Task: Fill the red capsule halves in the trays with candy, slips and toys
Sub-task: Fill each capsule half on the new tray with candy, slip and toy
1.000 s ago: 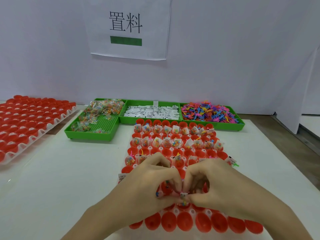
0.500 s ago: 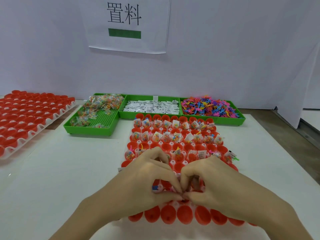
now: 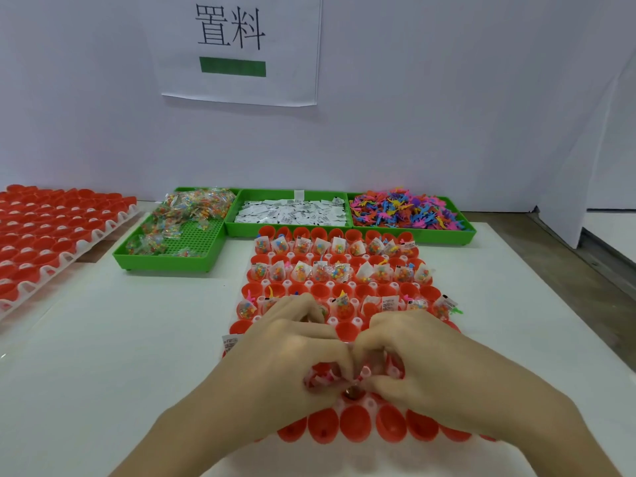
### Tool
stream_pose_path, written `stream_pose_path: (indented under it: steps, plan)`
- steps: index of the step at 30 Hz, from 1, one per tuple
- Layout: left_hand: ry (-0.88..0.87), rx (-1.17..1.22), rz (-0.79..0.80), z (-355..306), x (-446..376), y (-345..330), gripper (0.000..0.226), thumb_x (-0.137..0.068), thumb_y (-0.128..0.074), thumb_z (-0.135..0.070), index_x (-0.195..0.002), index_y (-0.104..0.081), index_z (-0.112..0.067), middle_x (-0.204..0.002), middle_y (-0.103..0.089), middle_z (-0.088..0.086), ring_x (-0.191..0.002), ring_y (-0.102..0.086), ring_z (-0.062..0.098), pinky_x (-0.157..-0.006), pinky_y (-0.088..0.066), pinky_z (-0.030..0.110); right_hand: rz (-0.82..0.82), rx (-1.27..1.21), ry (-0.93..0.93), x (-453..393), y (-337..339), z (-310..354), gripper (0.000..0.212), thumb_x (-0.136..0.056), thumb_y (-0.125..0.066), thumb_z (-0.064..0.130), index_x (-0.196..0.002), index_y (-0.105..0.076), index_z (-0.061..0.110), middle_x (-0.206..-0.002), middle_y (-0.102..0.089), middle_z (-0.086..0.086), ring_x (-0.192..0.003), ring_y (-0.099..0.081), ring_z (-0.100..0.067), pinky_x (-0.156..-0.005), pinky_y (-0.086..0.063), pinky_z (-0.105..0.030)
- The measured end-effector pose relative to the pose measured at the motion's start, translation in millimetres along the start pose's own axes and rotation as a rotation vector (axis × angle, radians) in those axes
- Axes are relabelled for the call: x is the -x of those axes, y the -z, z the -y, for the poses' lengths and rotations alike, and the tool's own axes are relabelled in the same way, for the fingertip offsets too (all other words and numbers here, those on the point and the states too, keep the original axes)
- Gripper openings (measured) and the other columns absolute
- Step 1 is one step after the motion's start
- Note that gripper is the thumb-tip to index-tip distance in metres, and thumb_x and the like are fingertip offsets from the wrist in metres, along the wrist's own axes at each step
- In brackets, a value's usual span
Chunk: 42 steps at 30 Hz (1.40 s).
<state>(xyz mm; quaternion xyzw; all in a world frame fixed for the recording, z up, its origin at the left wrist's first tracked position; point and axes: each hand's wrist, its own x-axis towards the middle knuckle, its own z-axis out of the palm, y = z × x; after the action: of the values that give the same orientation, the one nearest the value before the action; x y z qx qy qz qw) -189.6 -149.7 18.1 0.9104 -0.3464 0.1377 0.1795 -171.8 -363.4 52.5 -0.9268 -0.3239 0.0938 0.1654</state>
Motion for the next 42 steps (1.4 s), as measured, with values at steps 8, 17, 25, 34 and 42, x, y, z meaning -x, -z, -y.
stream_pose_path:
  steps: [8,17,25,34,42]
  plan:
    - [-0.299,-0.206,-0.153,0.9,-1.1,-7.9,0.023,-0.105,-0.058,-0.034,-0.090,-0.073,-0.025,-0.080,-0.063,-0.014,-0.088,-0.053,0.017,-0.080,-0.044,0.028,-0.013,0.021,0.000,-6.1,-6.0,-2.3,0.009,-0.085,-0.069,0.029,-0.091,-0.071,0.036,-0.079,-0.063,0.015,-0.080,-0.058,-0.004,-0.063,-0.048,-0.021]
    - [-0.175,-0.004,-0.165,18.3,-2.4,-2.5,0.025,-0.093,-0.070,-0.053,-0.089,-0.075,-0.029,-0.084,-0.067,-0.020,-0.091,-0.057,0.007,-0.082,-0.050,0.025,-0.144,-0.299,0.109,1.2,16.6,-23.7,0.014,-0.087,-0.071,0.054,-0.092,-0.078,0.042,-0.083,-0.069,0.016,-0.072,-0.061,-0.008,-0.060,-0.046,-0.016]
    - [0.392,0.239,-0.503,54.4,-3.2,16.9,0.032,-0.102,-0.057,-0.044,-0.078,-0.073,-0.031,-0.075,-0.071,-0.014,-0.075,-0.062,0.013,-0.060,-0.042,0.013,-0.498,-0.313,0.028,-15.3,8.3,-44.9,0.034,-0.084,-0.056,0.064,-0.081,-0.074,0.035,-0.067,-0.066,0.011,-0.062,-0.060,-0.013,-0.059,-0.045,-0.015]
    - [0.729,-0.277,-0.354,146.2,-7.7,38.8,0.027,-0.103,-0.058,-0.024,-0.110,-0.074,-0.004,-0.111,-0.073,0.013,-0.103,-0.064,0.032,-0.092,-0.049,0.044,-0.606,-0.301,-0.007,-19.0,11.1,-60.9,0.031,-0.091,-0.056,0.057,-0.078,-0.073,0.034,-0.066,-0.065,0.011,-0.064,-0.061,-0.009,-0.061,-0.045,-0.014]
    - [0.793,-0.236,0.241,206.1,-18.2,85.3,0.017,-0.088,-0.079,-0.033,-0.081,-0.081,-0.017,-0.069,-0.070,-0.014,-0.065,-0.064,0.001,-0.053,-0.042,0.005,-0.623,-0.303,-0.054,-20.7,10.7,-72.5,0.026,-0.098,-0.059,0.042,-0.079,-0.074,0.031,-0.061,-0.063,0.004,-0.061,-0.058,-0.012,-0.058,-0.043,-0.017]
